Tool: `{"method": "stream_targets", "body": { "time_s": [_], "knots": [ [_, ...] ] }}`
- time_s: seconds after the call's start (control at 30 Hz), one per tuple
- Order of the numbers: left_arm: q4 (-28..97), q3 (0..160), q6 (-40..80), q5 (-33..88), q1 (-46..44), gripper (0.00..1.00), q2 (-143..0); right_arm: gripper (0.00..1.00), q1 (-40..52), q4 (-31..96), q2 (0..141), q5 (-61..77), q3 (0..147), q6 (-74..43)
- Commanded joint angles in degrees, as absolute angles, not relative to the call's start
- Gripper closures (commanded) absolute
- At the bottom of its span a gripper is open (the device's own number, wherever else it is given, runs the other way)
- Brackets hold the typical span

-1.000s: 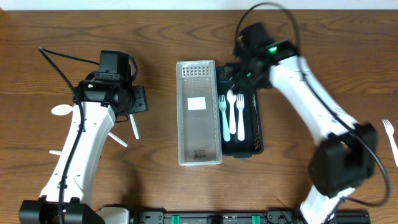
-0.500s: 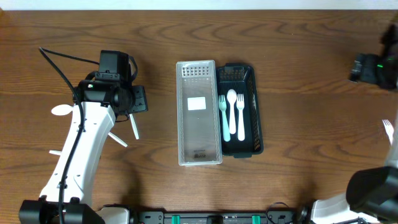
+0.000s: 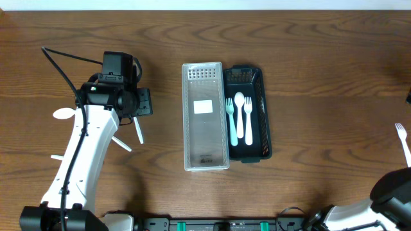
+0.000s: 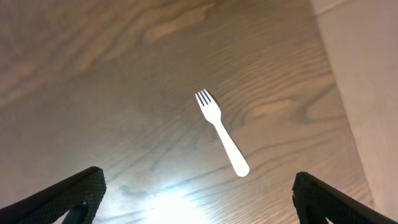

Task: Pack container
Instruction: 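Carry the spoon and release it into the black caddy, then move right gripper to the remaining white fork on the right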

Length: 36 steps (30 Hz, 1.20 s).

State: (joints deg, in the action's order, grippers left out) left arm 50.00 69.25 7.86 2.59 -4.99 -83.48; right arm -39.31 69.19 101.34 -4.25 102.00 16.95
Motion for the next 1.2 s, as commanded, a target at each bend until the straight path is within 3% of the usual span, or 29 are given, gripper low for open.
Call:
{"method": "stream_targets", "body": {
  "time_s": [0.0, 0.23, 0.53, 1.17],
  "knots": [
    [49.8, 70.4, 7.1, 1.9, -5.1, 0.43, -83.6, 0.01, -40.5, 69.0, 106.5, -2.6, 101.8, 25.8],
    [49.5, 70.4, 7.1, 1.9, -5.1, 0.44, -83.6, 0.07, -43.0, 65.7, 116.4, -2.6, 101.8, 27.6],
    [49.4, 70.4, 7.1, 1.9, -5.1, 0.43, -83.6, 0.02, -45.6, 63.4, 123.7, -2.8, 101.8, 27.6],
    [49.5, 70.4, 7.1, 1.9, -5.1, 0.44, -83.6, 0.02, -47.0, 61.4, 133.6, 0.7, 101.8, 29.7]
  ]
}}
